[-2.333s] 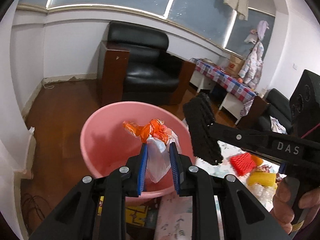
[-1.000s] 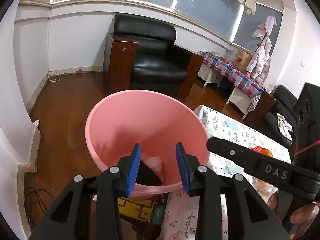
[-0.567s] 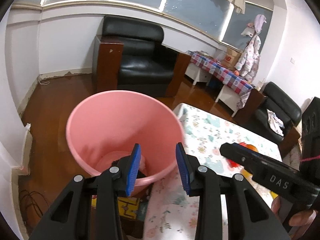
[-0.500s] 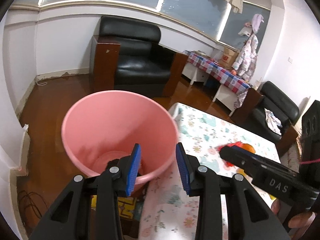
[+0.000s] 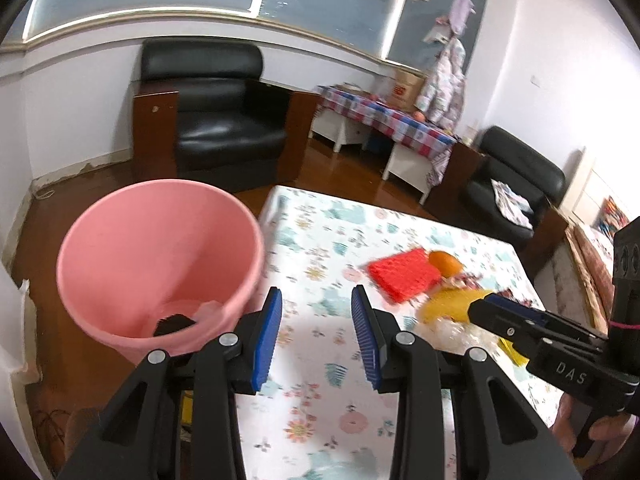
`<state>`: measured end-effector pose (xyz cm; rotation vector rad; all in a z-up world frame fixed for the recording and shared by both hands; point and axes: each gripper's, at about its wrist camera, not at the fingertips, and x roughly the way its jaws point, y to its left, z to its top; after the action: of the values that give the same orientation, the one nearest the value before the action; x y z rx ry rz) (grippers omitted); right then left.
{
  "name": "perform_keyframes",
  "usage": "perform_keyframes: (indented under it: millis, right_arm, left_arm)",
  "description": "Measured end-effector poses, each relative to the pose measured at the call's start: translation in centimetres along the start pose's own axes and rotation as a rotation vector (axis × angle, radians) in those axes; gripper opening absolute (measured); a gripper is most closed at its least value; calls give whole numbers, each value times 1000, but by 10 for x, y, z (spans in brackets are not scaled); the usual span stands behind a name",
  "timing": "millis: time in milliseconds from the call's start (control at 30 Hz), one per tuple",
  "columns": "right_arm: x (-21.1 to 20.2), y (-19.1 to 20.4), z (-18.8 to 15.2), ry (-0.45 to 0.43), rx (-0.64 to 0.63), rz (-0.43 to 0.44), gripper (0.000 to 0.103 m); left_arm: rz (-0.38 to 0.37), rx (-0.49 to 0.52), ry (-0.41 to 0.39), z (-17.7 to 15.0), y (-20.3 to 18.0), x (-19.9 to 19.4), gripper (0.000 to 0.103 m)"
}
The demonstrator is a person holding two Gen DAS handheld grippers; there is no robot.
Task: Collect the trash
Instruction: 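Move both open tools back over the remaining trash on the table, then grasp the yellow mesh sleeve with the left tool while the right tool grasps the yellow plastic bag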
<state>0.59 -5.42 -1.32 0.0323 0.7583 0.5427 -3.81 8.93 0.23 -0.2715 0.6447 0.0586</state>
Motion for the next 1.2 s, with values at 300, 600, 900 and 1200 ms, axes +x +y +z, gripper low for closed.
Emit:
perform_keyframes:
  millis: [300, 600, 900, 1200]
  right_arm:
    - [-21, -40, -25, -18, 14, -122, 31]
    - [-34, -69, -41, -24, 26, -197, 32]
    - [-42, -96, -47, -25, 78, -229, 32]
    - [-39, -114, -56, 11, 101, -233, 32]
  left_arm:
    - [-45, 62, 42, -9, -33, 14, 35]
    - [-91, 141, 78, -18, -65, 24, 35]
    - [-176, 243, 101, -15, -107, 34, 36]
    - [-238, 312, 156, -9, -145, 63, 40]
